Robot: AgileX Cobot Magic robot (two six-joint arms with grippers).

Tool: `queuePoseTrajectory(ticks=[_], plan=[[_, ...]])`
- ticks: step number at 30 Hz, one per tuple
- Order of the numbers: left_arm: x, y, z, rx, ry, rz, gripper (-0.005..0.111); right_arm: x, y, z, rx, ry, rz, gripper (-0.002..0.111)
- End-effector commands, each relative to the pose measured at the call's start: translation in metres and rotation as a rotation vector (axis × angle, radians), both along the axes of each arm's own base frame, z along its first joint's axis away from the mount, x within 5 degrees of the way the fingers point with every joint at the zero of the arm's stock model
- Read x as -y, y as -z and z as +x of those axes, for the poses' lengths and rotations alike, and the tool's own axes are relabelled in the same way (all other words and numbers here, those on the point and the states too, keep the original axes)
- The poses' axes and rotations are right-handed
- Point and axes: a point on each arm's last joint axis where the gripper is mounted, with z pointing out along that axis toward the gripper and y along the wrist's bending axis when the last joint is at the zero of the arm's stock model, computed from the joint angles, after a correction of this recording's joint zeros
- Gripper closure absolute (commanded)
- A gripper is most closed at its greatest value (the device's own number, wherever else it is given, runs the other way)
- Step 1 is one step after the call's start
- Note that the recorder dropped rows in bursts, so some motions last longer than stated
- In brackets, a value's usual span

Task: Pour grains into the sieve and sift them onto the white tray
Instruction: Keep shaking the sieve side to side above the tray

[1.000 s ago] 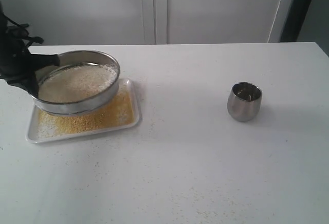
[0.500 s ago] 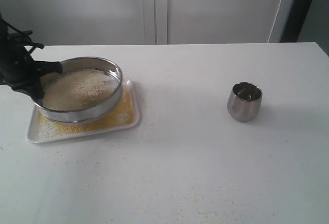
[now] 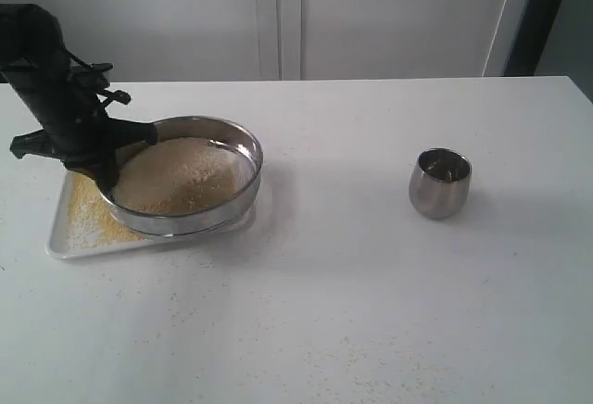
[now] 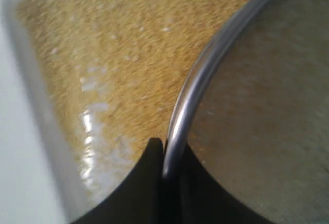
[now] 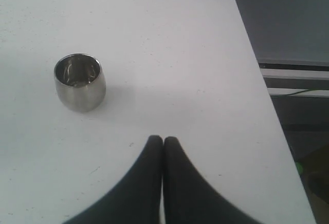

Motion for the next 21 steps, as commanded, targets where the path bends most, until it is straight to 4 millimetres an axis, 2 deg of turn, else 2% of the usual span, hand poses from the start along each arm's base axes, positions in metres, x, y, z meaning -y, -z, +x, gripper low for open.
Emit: queuePoseTrajectory(ticks=[1, 3, 4, 5, 6, 7, 9, 11, 13, 15, 16, 17, 18, 20, 21], plan=[[-0.048, -0.022, 0.001, 0.007, -0.216, 0.002, 0.107, 0.001, 0.001, 0.0, 0.0, 0.007, 0.004, 0.108], [-0.024, -0.014, 0.005, 0.035, -0.104, -0.139, 0.107, 0.001, 0.0, -0.001, 0.002, 0.007, 0.004, 0.108], [-0.005, -0.01, 0.004, 0.046, -0.018, -0.189, 0.107, 0.001, 0.0, 0.0, 0.006, 0.006, 0.004, 0.108], [0.008, -0.009, 0.003, 0.06, 0.061, -0.187, 0.107, 0.0, 0.0, 0.0, 0.006, 0.005, 0.004, 0.108], [0.01, -0.008, 0.002, 0.069, 0.104, -0.129, 0.107, 0.0, 0.0, 0.0, 0.006, 0.005, 0.004, 0.108], [0.004, -0.011, 0.002, 0.073, 0.087, -0.057, 0.107, 0.0, 0.0, 0.0, 0.008, 0.005, 0.004, 0.108], [-0.029, -0.021, 0.003, 0.065, -0.093, 0.069, 0.107, 0.0, 0.0, 0.0, 0.007, 0.005, 0.004, 0.108], [-0.057, -0.024, 0.001, 0.034, -0.238, 0.082, 0.107, 0.0, 0.0, 0.0, 0.007, 0.005, 0.004, 0.108], [-0.048, -0.019, 0.0, 0.019, -0.19, -0.031, 0.107, 0.0, 0.0, 0.0, 0.008, 0.005, 0.004, 0.108], [-0.019, -0.011, 0.0, 0.036, -0.045, -0.145, 0.107, 0.0, 0.0, 0.0, 0.008, 0.005, 0.004, 0.108], [-0.004, -0.009, -0.001, 0.056, 0.08, -0.116, 0.107, 0.0, 0.0, 0.0, 0.007, 0.005, 0.004, 0.108], [-0.009, -0.014, -0.001, 0.061, 0.071, -0.057, 0.107, 0.0, 0.0, 0.0, 0.007, 0.005, 0.004, 0.108], [-0.042, -0.023, 0.0, 0.058, -0.062, 0.08, 0.107, 0.0, 0.0, 0.0, 0.007, 0.005, 0.004, 0.108], [-0.066, -0.029, -0.002, 0.047, -0.226, 0.08, 0.107, 0.0, 0.0, 0.0, 0.007, 0.005, 0.004, 0.108], [-0.066, -0.028, -0.003, 0.037, -0.24, 0.029, 0.107, 0.001, 0.001, 0.0, 0.002, 0.006, 0.004, 0.108]])
